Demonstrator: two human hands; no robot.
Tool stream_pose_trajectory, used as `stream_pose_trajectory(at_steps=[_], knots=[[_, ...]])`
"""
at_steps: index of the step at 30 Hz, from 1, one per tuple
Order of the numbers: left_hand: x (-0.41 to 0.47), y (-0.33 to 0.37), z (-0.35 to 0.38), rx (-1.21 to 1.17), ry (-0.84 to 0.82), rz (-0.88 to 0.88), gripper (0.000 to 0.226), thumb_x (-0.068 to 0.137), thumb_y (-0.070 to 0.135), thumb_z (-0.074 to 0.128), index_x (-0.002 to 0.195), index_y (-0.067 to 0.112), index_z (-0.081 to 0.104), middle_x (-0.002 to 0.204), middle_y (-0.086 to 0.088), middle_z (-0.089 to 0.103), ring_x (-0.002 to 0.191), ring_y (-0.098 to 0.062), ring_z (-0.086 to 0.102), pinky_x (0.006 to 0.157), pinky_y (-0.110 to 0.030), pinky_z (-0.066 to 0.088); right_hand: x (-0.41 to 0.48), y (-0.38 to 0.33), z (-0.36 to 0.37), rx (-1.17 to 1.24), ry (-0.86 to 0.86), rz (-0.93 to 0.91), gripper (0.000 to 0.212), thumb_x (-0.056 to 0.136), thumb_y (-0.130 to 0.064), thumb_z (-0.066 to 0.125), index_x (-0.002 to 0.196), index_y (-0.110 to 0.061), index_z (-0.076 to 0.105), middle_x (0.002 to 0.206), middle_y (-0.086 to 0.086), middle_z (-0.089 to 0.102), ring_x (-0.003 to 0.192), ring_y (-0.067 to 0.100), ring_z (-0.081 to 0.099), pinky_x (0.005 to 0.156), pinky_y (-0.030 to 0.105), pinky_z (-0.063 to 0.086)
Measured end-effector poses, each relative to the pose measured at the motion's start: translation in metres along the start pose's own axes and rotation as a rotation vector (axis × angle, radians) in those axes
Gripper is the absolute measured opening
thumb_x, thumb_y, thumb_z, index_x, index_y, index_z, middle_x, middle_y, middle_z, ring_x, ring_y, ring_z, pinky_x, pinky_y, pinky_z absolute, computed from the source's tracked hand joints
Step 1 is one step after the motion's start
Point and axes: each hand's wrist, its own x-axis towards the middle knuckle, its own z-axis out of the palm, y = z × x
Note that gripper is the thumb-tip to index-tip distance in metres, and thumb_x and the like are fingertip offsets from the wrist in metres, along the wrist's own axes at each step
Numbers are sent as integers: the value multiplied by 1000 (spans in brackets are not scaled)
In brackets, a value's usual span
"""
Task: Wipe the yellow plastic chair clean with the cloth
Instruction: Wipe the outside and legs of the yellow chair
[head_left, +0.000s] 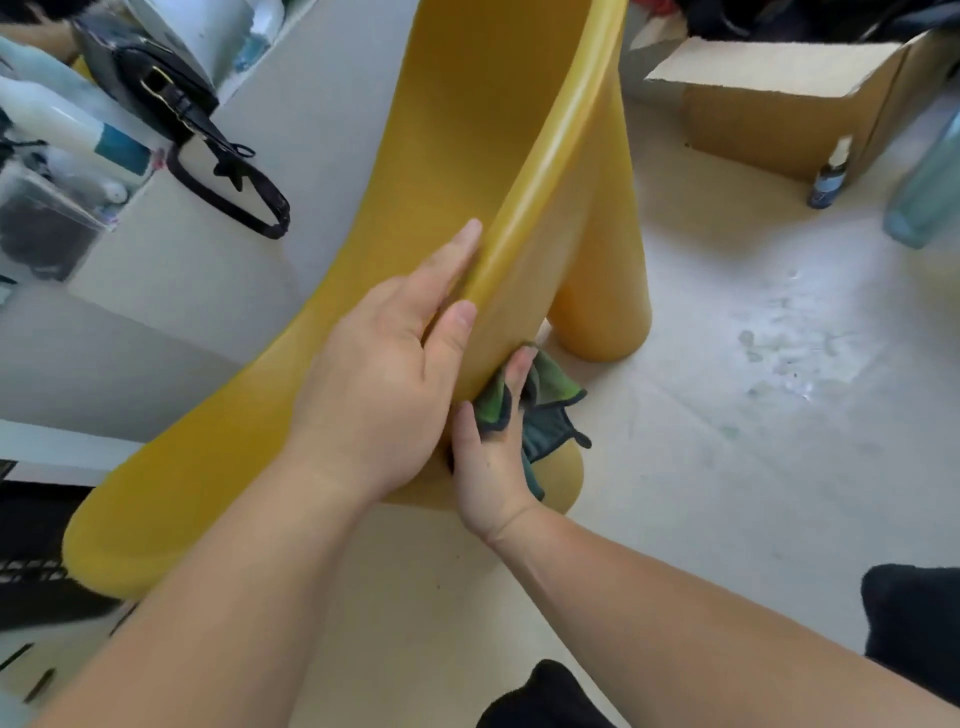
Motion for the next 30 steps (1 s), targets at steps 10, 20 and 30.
stream_pose_trajectory(at_steps=[10, 20, 30], knots=[[-9, 5, -5, -2, -24, -5, 45, 105, 27, 46, 147, 42, 43, 133, 42, 44, 127, 18, 40, 101, -2, 27, 8, 14, 3, 77, 92, 92, 69, 88, -69, 25, 147, -52, -8, 171, -9, -3, 157, 7, -3, 128, 46, 3], [-13, -13, -5, 43, 23, 147, 41, 106, 34, 40, 142, 53, 43, 121, 45, 44, 94, 41, 33, 82, 13, 23, 5, 56, 14, 96, 208, -177, 79, 93, -75, 17, 159, -32, 12, 171, -9, 8, 154, -1, 6, 127, 35, 5], [-101, -68, -17, 285, 190, 222, 39, 102, 47, 40, 133, 70, 39, 110, 58, 29, 101, 21, 34, 80, -2, 35, -53, 51, 24, -197, -36, -401, 80, 80, -88, -9, 148, -49, -25, 161, -25, -33, 149, 1, -30, 124, 46, -16]])
